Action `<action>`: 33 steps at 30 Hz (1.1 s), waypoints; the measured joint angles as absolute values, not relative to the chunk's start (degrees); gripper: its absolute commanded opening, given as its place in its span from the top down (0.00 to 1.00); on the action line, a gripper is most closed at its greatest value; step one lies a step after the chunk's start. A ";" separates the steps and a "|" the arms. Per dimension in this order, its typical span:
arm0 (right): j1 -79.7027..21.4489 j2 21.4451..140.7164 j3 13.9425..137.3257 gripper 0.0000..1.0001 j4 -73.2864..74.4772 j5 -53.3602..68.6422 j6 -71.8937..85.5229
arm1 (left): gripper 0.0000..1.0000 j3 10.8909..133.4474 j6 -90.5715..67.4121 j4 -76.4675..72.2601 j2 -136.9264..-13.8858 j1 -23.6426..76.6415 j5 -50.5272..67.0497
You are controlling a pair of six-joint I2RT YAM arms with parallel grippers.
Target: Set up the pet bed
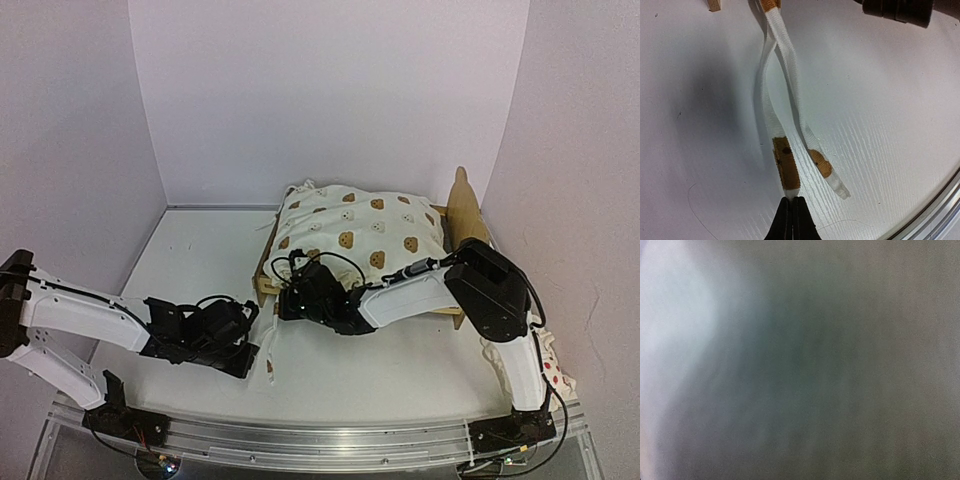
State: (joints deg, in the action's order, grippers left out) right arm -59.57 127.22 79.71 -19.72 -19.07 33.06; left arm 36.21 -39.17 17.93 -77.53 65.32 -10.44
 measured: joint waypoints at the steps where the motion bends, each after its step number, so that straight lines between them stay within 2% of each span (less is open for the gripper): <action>1: -59.54 127.21 79.23 1.00 -20.26 -19.05 33.01 | 1.00 36.21 -39.01 17.92 -77.22 65.32 -10.48; 14: -59.11 121.47 70.46 1.00 -22.28 -18.08 32.77 | 1.00 42.27 -34.91 18.83 -76.64 65.30 -14.50; 21: -59.11 118.22 68.95 1.00 -20.82 -15.97 32.77 | 1.00 45.91 -31.18 14.44 -78.34 64.22 -15.22; 33: -59.00 117.01 68.95 1.00 -18.16 -12.76 32.34 | 1.00 46.09 -24.37 -0.95 -84.60 52.82 -6.96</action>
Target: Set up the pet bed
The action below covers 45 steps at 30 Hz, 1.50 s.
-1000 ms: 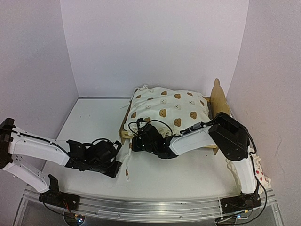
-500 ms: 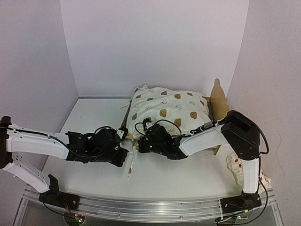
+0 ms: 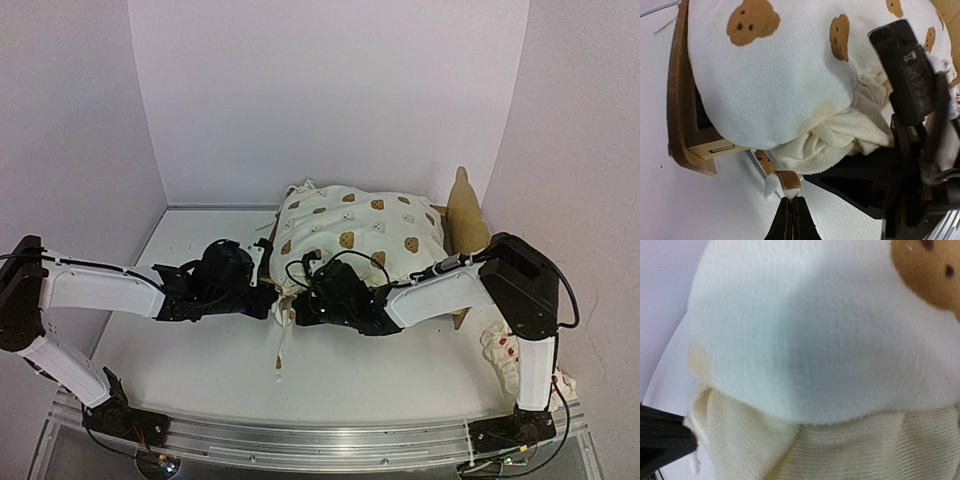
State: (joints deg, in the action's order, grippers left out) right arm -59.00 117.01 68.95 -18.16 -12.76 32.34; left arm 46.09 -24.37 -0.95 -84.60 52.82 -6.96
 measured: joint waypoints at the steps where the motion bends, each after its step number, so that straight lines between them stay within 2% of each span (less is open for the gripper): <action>1: -59.00 116.91 68.95 1.00 -18.05 -12.57 32.34 | 1.00 46.09 -23.94 -1.99 -85.81 52.46 -6.51; 7: -58.89 116.47 68.95 1.00 -17.59 -11.92 32.12 | 1.00 46.07 -22.49 -5.16 -91.71 52.06 -4.09; 28: -58.63 114.09 68.95 1.00 -14.11 -8.68 31.73 | 1.00 46.08 -19.44 -17.08 -100.14 49.07 2.61; 45: -58.63 113.16 69.12 1.00 -11.71 -5.35 33.96 | 1.00 46.72 -30.00 -20.50 -101.56 48.69 -2.08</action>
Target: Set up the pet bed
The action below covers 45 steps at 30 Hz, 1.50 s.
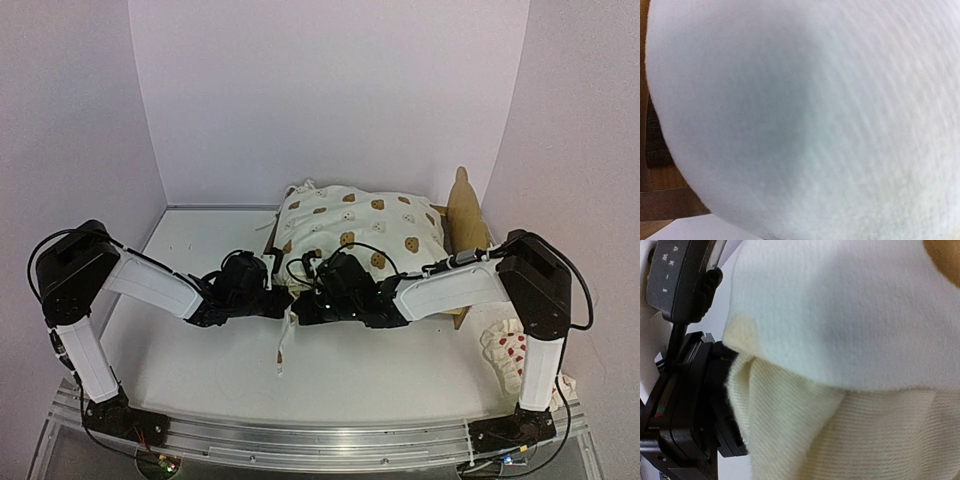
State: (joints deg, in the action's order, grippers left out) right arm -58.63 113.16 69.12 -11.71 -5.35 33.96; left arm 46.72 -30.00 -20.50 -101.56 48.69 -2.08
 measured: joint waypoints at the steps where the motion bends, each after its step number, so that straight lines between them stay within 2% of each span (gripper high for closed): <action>1: -58.63 113.16 69.25 1.00 -11.61 -5.23 34.16 | 1.00 46.72 -30.59 -20.66 -101.58 48.69 -2.18; 11: -58.63 113.16 70.87 1.00 -11.03 -6.22 36.78 | 1.00 46.24 -36.42 -23.31 -102.52 48.69 0.93; 24: -58.41 113.69 70.40 0.78 -10.91 -8.55 40.16 | 1.00 45.34 -40.80 -24.57 -102.70 48.69 6.27; 30: -58.40 113.33 67.13 0.76 -10.38 -9.68 40.32 | 1.00 45.36 -40.84 -25.91 -103.83 48.73 7.41; 35: -58.15 111.46 63.51 0.57 -9.03 -10.32 39.37 | 1.00 45.37 -40.82 -26.15 -103.99 48.73 7.64; 36: -58.10 110.87 63.03 0.57 -8.70 -10.29 38.96 | 1.00 45.39 -40.80 -26.20 -104.03 48.73 7.66; 38: -57.96 109.33 62.16 0.59 -8.38 -10.32 38.38 | 1.00 45.39 -40.79 -26.53 -104.17 48.73 7.84; 42: -57.47 105.45 60.23 0.72 -8.29 -10.97 37.11 | 1.00 45.40 -40.77 -26.65 -104.31 48.73 7.88; 45: -56.28 104.42 59.81 0.77 -8.46 -10.86 36.72 | 1.00 45.41 -40.77 -26.68 -104.33 48.73 7.91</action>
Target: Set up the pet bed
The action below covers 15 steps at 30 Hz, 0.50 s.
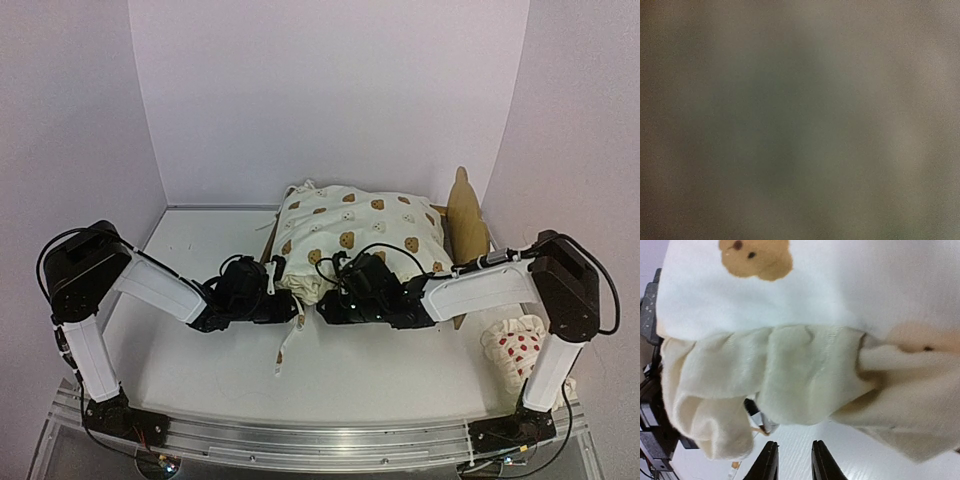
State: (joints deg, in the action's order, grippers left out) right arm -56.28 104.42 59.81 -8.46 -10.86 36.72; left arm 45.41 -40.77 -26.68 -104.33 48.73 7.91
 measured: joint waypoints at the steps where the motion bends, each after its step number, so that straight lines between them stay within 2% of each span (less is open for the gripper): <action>1: -55.70 104.51 59.81 0.78 -8.48 -10.58 36.68 | 1.00 45.41 -40.77 -26.68 -104.33 48.73 7.95; 15: -54.11 113.87 67.49 0.76 -7.88 0.51 36.63 | 1.00 45.41 -40.96 -27.07 -104.36 48.69 8.91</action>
State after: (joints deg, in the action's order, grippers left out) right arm -54.11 113.87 67.49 -7.88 0.51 36.63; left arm 45.41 -40.96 -27.07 -104.36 48.69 8.91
